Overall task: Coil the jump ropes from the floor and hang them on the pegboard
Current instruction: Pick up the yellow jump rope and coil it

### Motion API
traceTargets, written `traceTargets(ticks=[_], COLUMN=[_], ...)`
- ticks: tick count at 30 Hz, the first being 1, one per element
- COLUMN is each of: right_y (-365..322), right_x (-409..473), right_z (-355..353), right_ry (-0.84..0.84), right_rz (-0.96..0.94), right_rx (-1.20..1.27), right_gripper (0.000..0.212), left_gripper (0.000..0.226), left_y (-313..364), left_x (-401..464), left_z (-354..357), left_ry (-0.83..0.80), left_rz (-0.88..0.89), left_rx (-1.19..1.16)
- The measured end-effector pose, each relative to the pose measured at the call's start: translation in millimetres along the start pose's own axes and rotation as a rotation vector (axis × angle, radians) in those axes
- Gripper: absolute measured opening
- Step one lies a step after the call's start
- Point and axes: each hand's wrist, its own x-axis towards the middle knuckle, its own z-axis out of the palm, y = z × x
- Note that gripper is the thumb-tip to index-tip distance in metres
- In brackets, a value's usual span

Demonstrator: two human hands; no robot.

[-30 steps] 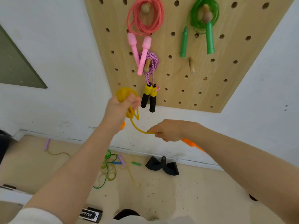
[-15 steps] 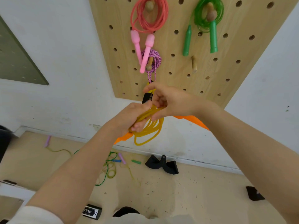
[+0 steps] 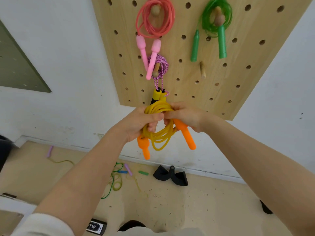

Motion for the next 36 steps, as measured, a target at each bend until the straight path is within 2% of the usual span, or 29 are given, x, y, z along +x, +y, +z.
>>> traceTargets(ticks=[2,4,7,9,10,14,16,18,20,22,23,26,28,29,30,32,34,36], right_y=[-0.7,-2.1,0.2,4.4,5.6,5.5,6.3,9.1,12.7,18.0,22.0,26.3,17.7,10.4,2.1,-12.4,-22.8,-24.7], right_x=[2.3,3.7,5.6,7.6,7.6,9.7,12.9,17.3,17.6,12.5,9.5,0.5,-1.1,-2.0,-2.9,-3.9,-2.3,3.9], right_z=[-4.1,-4.2,2.0,5.0,5.2,4.3,10.8,17.4,17.3,11.7,9.2,7.1,0.4,-4.6,-10.3,-18.5,-15.1,-4.3], right_ry=[0.006,0.025,0.063,0.058,0.052,0.134,0.203,0.221,0.176,0.059,-0.028,-0.292,-0.277,-0.224,-0.159,-0.031,0.050,0.117], right_rz=[0.050,0.084,0.132,0.164,0.177,0.177,0.120,0.031,-0.018,0.027,0.062,0.126,0.116,0.099,0.076,0.019,-0.062,-0.114], right_rx=[-0.011,0.009,0.083,0.089,0.091,0.224,0.216,0.176,0.032,-0.193,-0.324,-0.859,-1.153,-1.193,-1.139,-0.799,-0.448,-0.267], right_gripper=[0.025,0.021,0.014,0.015,0.015,0.019,0.022,0.029,0.045,0.061,0.062,0.038,0.037,0.038,0.038,0.036,0.034,0.038], left_gripper=[0.032,0.012,0.007,0.004,0.002,0.009,0.015,0.024,0.023,0.016,0.012,0.017,0.017,0.018,0.018,0.018,0.016,0.015], left_y=[3.7,3.3,-8.3,-14.8,-18.2,-30.4,-33.9,-31.7,-26.5,-21.2,-19.5,-19.3,-24.0,-26.8,-29.9,-35.5,-40.6,-41.9], left_x=[-1.0,-2.2,-4.4,-8.9,-11.4,-18.0,-15.1,-10.7,-7.9,-7.9,-8.0,-6.0,-5.1,-4.7,-4.2,-3.7,-2.9,-3.5], left_z=[3.2,6.7,13.7,14.3,12.5,11.7,14.0,12.6,8.1,1.3,-2.6,-12.4,-14.8,-16.0,-17.6,-20.0,-19.5,-13.6], left_ry=[0.053,0.178,0.437,0.549,0.544,0.338,0.393,0.539,0.634,0.643,0.629,0.528,0.464,0.455,0.456,0.445,0.399,0.358], left_rz=[-0.018,-0.042,-0.001,0.036,0.028,0.011,0.059,0.088,0.101,0.096,0.081,0.000,-0.036,-0.045,-0.054,-0.082,-0.114,-0.131], left_rx=[0.140,0.204,0.199,0.275,0.274,0.017,0.020,0.052,0.124,0.272,0.355,0.743,0.959,1.004,1.019,0.981,0.873,0.704])
